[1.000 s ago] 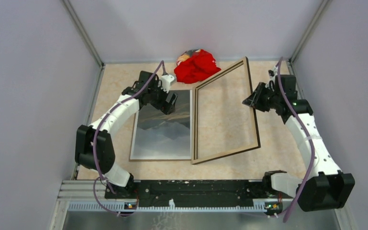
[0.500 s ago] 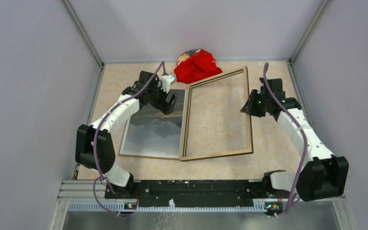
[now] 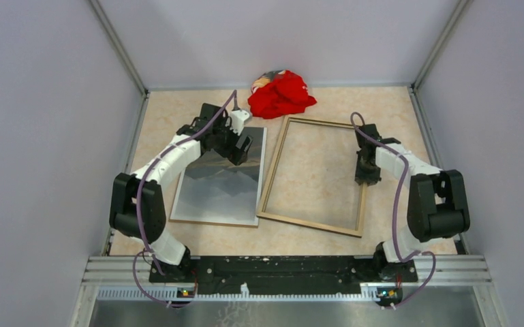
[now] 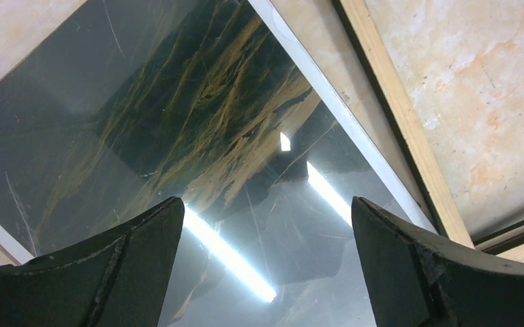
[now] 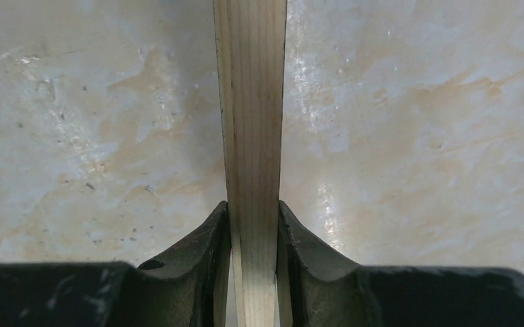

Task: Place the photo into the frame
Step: Turn over the photo frame at the center of the board, then move the photo frame to the center of the board.

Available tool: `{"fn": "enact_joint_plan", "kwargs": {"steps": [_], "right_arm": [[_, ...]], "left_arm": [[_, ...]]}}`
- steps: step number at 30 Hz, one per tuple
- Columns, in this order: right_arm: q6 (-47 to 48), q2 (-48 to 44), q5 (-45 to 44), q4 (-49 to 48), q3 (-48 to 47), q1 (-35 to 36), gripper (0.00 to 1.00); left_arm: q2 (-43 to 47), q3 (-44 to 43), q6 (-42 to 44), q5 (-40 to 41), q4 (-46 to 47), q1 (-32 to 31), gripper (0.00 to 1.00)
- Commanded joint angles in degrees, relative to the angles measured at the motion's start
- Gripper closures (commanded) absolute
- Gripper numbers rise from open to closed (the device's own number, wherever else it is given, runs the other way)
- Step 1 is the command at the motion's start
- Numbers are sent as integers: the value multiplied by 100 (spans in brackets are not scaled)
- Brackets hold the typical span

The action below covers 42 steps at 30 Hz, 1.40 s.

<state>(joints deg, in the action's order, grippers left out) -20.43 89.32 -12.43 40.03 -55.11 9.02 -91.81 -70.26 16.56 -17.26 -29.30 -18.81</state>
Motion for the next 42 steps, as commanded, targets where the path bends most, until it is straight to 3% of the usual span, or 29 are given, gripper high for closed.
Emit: {"fn": "enact_joint_plan", "kwargs": {"steps": [1,7,13,21,24,27,32,38,42], "right_arm": [[301,198,-929,-14,-260,201,100],[259,682,-1368,115,-412,267,97],[115,403,-1344,12,-311,264,53],[-145,-545,-1251,96,-696,286,35],[-461,-1071,-808,-381,-795,787,23],[-899,-806,-590,-837,-1085,1576,22],[-1254,520,-474,-1428,-1972,2653,21],[-1510,1777,-491,-1949,-2689,3166,24],[-1503,2525,-593,-1705,-3275,3293,28]], "left_arm": [[125,122,176,94,232,18,1],[166,136,192,30,221,18,1],[231,100,249,20,117,18,1],[270,-76,215,-132,-141,71,2],[41,-383,199,-302,-413,307,2],[-255,-706,167,-402,-633,730,2],[-557,-1156,261,-485,-1140,1476,2],[-663,-1282,633,-617,-1525,2310,2],[-803,-1465,808,-489,-1745,2675,2]]}}
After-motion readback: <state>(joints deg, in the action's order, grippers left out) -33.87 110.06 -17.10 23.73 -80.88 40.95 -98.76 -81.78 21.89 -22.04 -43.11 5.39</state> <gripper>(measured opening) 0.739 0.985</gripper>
